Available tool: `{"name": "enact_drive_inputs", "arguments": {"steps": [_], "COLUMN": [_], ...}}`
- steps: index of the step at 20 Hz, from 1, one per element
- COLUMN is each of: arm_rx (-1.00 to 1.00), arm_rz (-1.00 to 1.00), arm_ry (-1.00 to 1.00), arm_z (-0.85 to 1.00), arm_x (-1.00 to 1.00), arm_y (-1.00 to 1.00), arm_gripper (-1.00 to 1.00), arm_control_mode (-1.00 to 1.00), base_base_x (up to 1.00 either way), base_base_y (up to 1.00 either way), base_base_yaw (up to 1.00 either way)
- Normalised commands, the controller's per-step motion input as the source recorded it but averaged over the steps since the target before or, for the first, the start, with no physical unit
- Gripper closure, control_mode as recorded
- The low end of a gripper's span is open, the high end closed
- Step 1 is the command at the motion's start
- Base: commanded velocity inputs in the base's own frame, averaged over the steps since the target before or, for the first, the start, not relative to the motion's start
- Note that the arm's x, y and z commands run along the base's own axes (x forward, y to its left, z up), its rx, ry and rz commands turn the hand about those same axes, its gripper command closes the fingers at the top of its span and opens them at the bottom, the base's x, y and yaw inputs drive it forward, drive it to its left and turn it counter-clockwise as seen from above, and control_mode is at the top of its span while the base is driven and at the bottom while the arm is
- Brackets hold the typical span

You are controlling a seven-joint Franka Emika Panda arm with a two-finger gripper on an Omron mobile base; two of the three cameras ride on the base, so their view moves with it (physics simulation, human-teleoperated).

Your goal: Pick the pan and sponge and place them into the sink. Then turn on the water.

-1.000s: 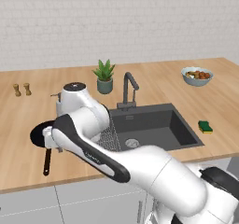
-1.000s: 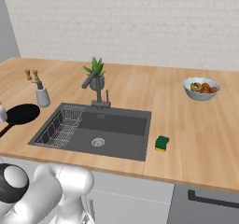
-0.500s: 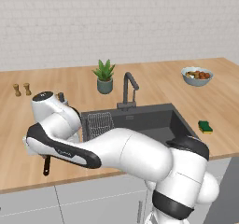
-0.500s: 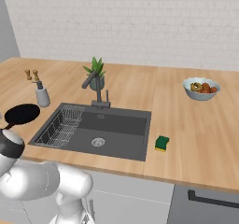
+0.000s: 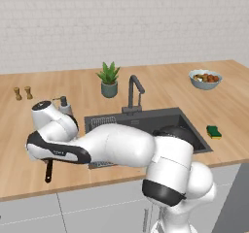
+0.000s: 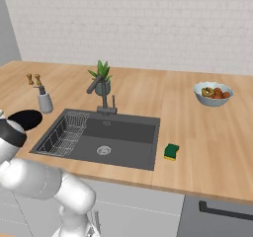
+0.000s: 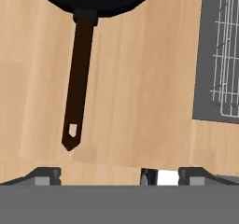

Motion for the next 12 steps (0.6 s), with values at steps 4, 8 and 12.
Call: {"name": "enact_drive_inputs", "arguments": {"steps": [4, 8, 12], "arm_rx": [0.0, -0.04, -0.07], "arm_rz": [-0.07, -0.09, -0.07], "arm_ry": [0.0, 0.0, 0.0], "arm_z": [-0.44, -0.33, -0.28], "arm_x": [0.46, 0.37, 0.29], "arm_y": [0.33, 0.33, 0.27], "arm_gripper": [-1.0, -1.0, -1.0], "arm_control_mode": [-1.0, -1.0, -1.0], "base_base_x": [0.0, 0.0, 0.0], "base_base_y": [0.0, 0.0, 0.0], "base_base_yaw": [0.0, 0.0, 0.0]}}
